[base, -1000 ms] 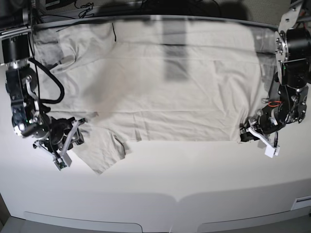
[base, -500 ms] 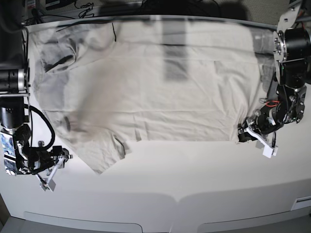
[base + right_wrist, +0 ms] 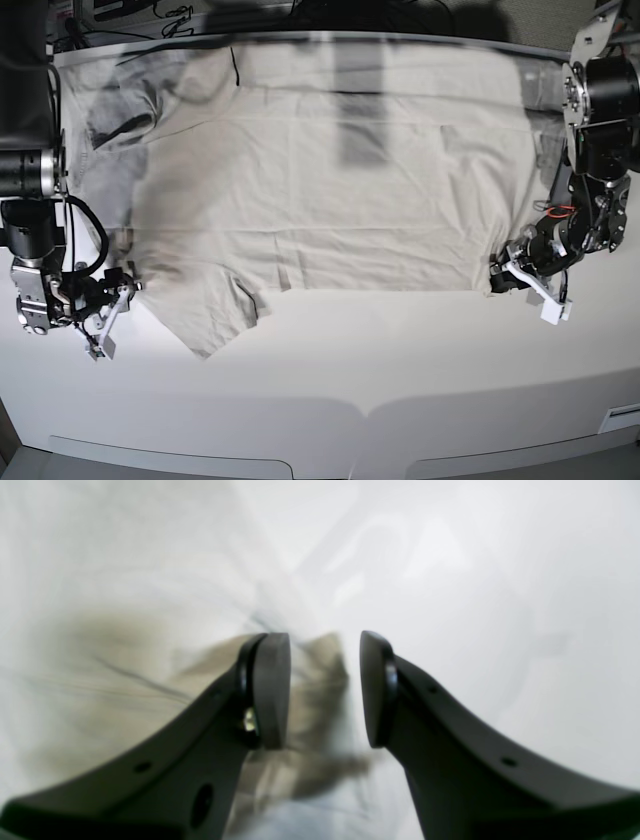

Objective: Fold the T-shirt properly
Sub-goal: 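Lift the hem and fold it over toward the collar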

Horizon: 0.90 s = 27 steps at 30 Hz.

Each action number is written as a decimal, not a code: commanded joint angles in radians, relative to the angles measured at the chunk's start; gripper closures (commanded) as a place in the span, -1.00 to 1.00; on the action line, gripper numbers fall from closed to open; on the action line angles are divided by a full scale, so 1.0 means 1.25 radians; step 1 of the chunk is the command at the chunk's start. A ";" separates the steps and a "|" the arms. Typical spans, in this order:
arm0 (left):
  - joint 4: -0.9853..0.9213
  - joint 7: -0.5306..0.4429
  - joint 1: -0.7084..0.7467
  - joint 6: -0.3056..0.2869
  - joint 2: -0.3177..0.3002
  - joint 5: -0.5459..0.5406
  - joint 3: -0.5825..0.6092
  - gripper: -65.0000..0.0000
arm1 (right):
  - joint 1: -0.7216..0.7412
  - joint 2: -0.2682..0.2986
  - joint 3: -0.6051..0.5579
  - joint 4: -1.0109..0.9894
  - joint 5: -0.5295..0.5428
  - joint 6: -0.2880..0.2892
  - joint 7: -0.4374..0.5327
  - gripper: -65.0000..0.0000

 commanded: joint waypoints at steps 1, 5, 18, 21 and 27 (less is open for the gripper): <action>0.002 0.017 -0.011 0.011 -0.005 0.021 0.001 1.00 | 0.022 -0.001 0.004 0.009 -0.004 0.005 0.024 0.27; 0.002 0.018 -0.011 0.011 -0.005 0.022 0.001 1.00 | -0.002 -0.021 0.004 0.009 -0.036 0.005 0.040 0.27; 0.002 0.018 -0.011 0.011 -0.005 0.021 0.001 1.00 | -0.031 -0.027 0.004 0.009 -0.035 0.005 -0.014 1.00; 0.002 0.018 -0.011 0.011 -0.005 0.021 0.001 1.00 | -0.030 -0.027 0.004 0.009 -0.035 0.005 -0.008 1.00; 0.002 -0.001 -0.011 0.011 -0.005 -0.001 0.001 1.00 | -0.023 -0.016 0.005 0.011 0.015 0.005 0.082 1.00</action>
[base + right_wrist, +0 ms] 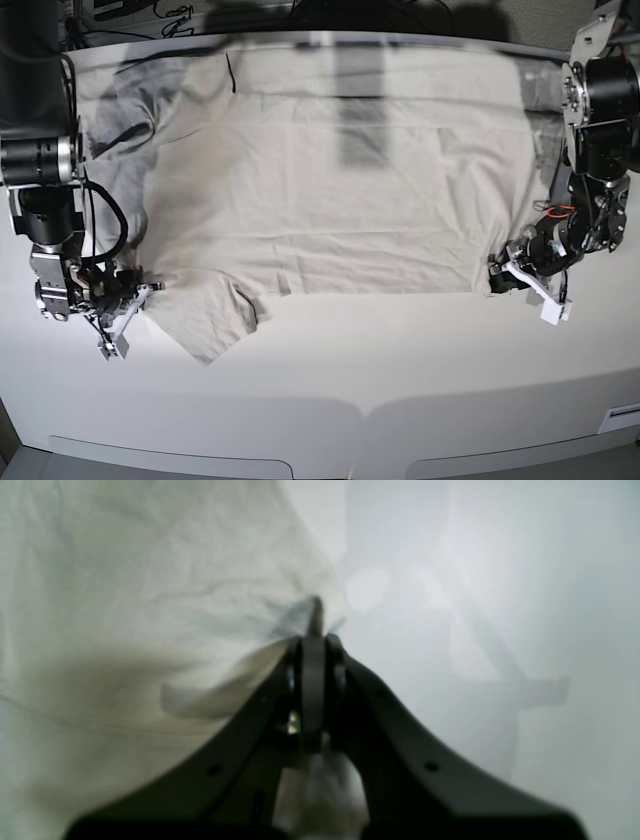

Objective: Fold the T-shirt properly
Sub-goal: 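Lift the hem and fold it over toward the collar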

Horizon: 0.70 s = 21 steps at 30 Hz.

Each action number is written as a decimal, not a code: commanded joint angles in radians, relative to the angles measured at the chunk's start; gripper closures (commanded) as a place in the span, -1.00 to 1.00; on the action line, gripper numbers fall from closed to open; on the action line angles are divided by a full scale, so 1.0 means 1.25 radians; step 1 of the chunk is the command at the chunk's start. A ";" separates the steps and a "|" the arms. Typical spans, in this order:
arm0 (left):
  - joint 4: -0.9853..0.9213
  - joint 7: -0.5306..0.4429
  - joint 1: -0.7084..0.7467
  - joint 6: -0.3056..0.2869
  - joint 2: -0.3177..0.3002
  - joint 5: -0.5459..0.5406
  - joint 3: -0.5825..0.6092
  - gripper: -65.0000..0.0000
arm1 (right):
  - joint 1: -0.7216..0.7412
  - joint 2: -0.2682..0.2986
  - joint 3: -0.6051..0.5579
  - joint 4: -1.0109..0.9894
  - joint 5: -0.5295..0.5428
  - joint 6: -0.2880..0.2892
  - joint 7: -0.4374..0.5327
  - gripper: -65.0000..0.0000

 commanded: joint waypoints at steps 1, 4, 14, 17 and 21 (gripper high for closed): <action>0.003 -0.009 -0.011 0.010 -0.006 0.007 0.001 1.00 | 0.026 0.013 0.001 0.005 0.013 0.000 -0.002 1.00; 0.005 -0.067 -0.016 0.010 -0.008 -0.009 0.001 1.00 | 0.051 0.020 0.001 0.008 0.015 0.005 -0.001 1.00; 0.012 0.013 -0.101 0.027 -0.006 -0.009 0.001 1.00 | 0.113 0.051 0.001 0.113 0.139 0.032 -0.163 1.00; 0.029 0.030 -0.104 0.036 -0.008 -0.009 0.001 1.00 | 0.111 0.076 0.001 0.148 0.209 0.036 -0.211 1.00; 0.071 0.089 -0.104 0.036 -0.011 -0.009 0.001 1.00 | 0.110 0.107 0.001 0.193 0.278 0.037 -0.262 1.00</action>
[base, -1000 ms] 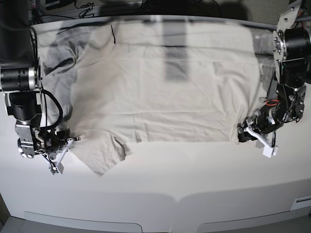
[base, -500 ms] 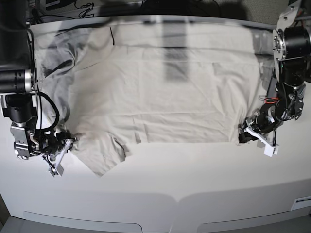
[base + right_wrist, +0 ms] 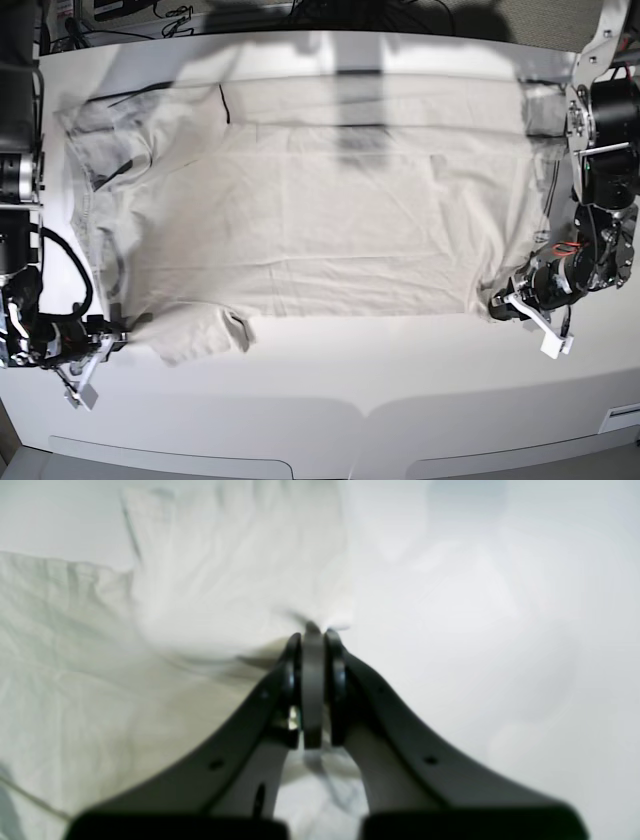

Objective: Fold the T-shirt properly
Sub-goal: 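Lift the hem and fold it over toward the collar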

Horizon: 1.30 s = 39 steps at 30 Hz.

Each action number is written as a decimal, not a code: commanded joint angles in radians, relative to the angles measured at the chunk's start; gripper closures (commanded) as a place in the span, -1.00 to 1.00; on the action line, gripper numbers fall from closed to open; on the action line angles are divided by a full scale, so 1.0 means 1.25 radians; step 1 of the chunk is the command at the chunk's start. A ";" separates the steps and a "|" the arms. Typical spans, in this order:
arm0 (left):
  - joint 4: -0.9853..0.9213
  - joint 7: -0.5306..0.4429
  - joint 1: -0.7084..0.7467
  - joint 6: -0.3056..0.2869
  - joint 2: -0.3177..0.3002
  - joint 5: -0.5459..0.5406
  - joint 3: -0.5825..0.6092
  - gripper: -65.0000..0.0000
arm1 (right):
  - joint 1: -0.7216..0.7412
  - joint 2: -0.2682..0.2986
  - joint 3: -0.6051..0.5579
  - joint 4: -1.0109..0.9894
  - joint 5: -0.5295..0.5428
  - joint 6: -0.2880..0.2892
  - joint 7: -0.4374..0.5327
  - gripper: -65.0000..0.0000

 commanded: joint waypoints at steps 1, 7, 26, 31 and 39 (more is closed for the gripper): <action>0.027 -0.002 -0.030 -0.008 -0.012 -0.015 -0.001 1.00 | 0.030 0.015 0.003 0.027 0.030 0.005 0.002 1.00; 0.098 0.049 0.011 0.004 -0.054 -0.140 -0.001 1.00 | -0.038 0.070 0.003 0.148 0.136 0.013 -0.083 1.00; 0.580 0.050 0.374 0.099 -0.170 -0.251 -0.002 1.00 | -0.472 0.201 0.215 0.562 0.286 -0.061 -0.139 1.00; 0.679 0.075 0.450 0.119 -0.180 -0.251 -0.007 1.00 | -0.588 0.201 0.339 0.620 0.336 -0.039 -0.176 1.00; 0.775 0.104 0.567 0.124 -0.180 -0.255 -0.093 1.00 | -0.736 0.201 0.454 0.643 0.343 -0.017 -0.171 1.00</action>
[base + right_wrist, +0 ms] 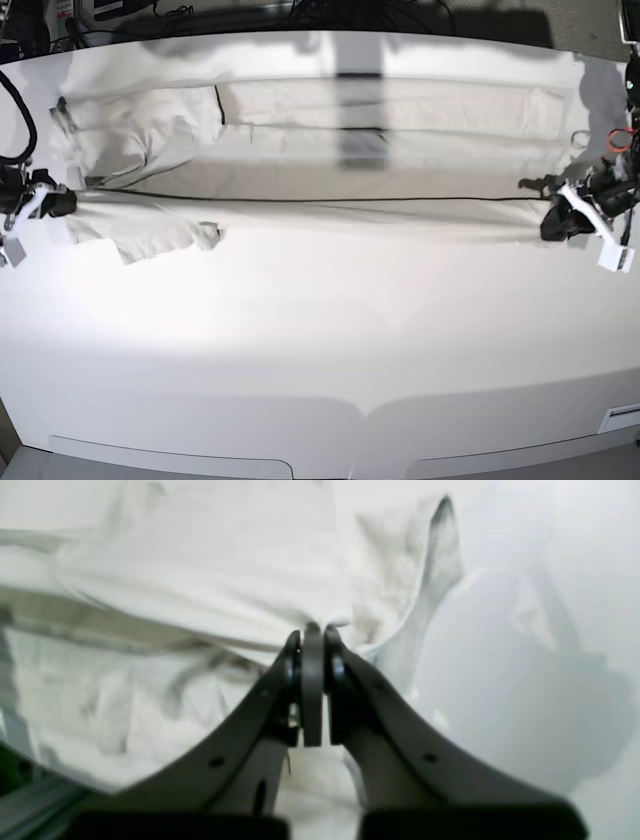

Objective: Fold the T-shirt properly
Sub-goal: 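Lift the hem and fold it over toward the collar, then release the hem and reposition both grippers at the strip ends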

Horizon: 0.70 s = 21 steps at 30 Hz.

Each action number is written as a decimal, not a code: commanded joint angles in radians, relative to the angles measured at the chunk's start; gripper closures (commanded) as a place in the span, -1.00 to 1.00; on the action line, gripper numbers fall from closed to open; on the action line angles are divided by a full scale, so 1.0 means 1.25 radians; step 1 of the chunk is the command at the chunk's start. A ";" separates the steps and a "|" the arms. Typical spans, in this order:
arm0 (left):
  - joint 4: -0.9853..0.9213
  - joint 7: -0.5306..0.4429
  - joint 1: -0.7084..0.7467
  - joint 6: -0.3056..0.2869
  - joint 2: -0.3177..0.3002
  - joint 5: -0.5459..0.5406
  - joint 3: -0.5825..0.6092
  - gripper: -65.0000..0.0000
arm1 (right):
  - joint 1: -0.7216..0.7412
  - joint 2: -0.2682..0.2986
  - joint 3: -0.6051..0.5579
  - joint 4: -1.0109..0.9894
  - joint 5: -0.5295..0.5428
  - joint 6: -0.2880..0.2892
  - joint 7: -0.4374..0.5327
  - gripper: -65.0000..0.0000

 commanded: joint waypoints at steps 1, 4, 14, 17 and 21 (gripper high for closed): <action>0.018 -0.016 0.007 0.004 -0.016 -0.009 -0.020 1.00 | -0.002 0.025 0.017 0.013 0.015 0.003 0.007 1.00; 0.019 -0.017 0.047 0.003 -0.016 -0.008 -0.032 1.00 | -0.037 0.024 0.021 0.013 0.022 0.002 0.009 1.00; 0.019 -0.017 0.087 0.000 -0.012 0.016 -0.031 1.00 | -0.114 0.021 0.020 0.012 0.017 0.002 0.042 1.00; 0.019 -0.010 0.087 0.000 -0.012 0.037 -0.031 1.00 | -0.114 0.015 0.020 0.012 0.016 0.002 0.037 0.96; 0.019 0.000 0.087 0.001 -0.013 0.085 -0.031 0.01 | -0.114 0.013 0.020 0.012 0.016 0.002 0.038 0.25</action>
